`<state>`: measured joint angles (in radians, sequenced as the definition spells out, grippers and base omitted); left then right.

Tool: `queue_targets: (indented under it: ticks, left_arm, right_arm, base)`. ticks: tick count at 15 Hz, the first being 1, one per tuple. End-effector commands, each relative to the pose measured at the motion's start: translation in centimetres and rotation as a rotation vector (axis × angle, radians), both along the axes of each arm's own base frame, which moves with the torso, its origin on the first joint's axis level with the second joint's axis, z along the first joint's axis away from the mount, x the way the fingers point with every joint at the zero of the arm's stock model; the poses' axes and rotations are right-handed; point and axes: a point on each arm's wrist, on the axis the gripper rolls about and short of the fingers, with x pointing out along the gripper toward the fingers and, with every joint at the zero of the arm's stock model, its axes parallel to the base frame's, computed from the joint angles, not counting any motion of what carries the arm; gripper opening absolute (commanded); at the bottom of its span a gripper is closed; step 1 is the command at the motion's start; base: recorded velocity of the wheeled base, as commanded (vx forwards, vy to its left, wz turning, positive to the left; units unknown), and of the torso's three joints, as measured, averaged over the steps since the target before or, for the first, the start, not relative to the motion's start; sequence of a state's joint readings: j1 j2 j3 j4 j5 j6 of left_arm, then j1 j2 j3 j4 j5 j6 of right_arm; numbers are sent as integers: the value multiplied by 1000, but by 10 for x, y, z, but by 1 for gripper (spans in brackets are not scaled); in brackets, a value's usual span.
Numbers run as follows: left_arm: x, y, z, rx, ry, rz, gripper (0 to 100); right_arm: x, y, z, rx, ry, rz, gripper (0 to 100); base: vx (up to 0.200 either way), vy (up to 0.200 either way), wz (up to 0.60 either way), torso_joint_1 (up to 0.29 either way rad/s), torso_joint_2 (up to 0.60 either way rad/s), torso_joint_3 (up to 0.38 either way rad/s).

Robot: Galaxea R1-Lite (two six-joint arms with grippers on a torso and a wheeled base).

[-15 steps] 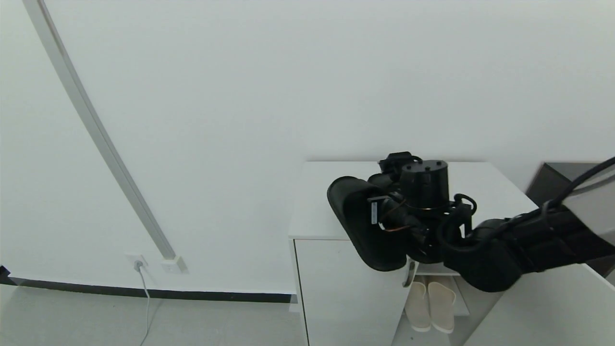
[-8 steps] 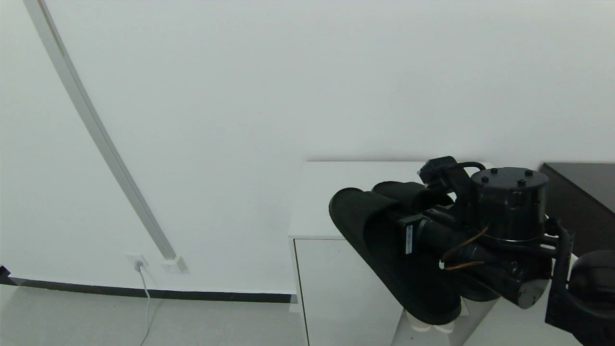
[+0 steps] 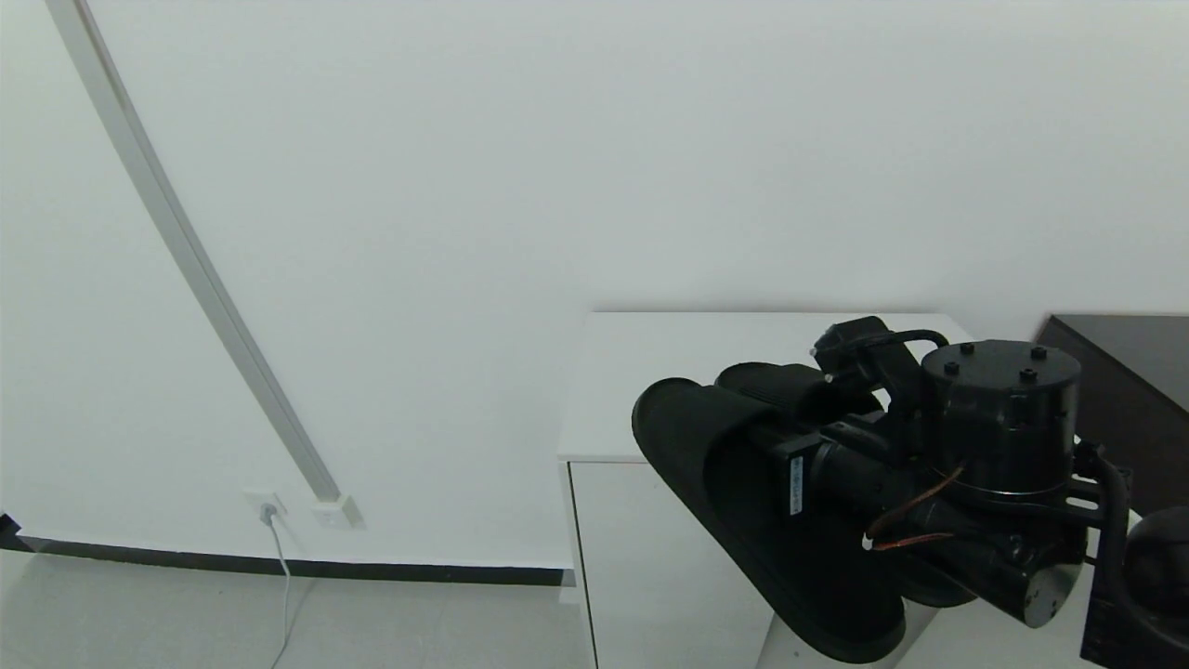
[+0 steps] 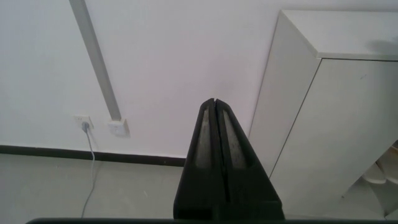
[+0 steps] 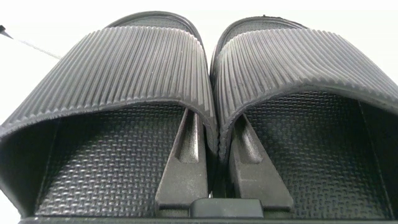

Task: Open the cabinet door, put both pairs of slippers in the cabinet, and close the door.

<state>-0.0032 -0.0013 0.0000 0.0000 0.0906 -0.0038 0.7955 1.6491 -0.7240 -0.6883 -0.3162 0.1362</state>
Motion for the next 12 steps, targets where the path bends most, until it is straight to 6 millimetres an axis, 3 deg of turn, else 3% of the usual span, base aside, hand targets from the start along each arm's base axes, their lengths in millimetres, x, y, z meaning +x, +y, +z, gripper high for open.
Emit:
queue_targets:
  ticks: [1, 2, 12]
  left_arm:
    - [0, 0, 0, 1, 1, 0, 0]
    - [0, 0, 0, 1, 1, 0, 0]
    - [0, 0, 0, 1, 1, 0, 0]
  right_arm:
    - [1, 1, -3, -6, 6, 1, 0]
    - [1, 1, -3, -7, 7, 1, 0]
    - [1, 2, -4, -14, 8, 0, 0]
  base:
    - [0, 0, 0, 0, 0, 0]
    - [0, 0, 0, 0, 0, 0]
    - [-200, 0, 0, 3, 2, 1]
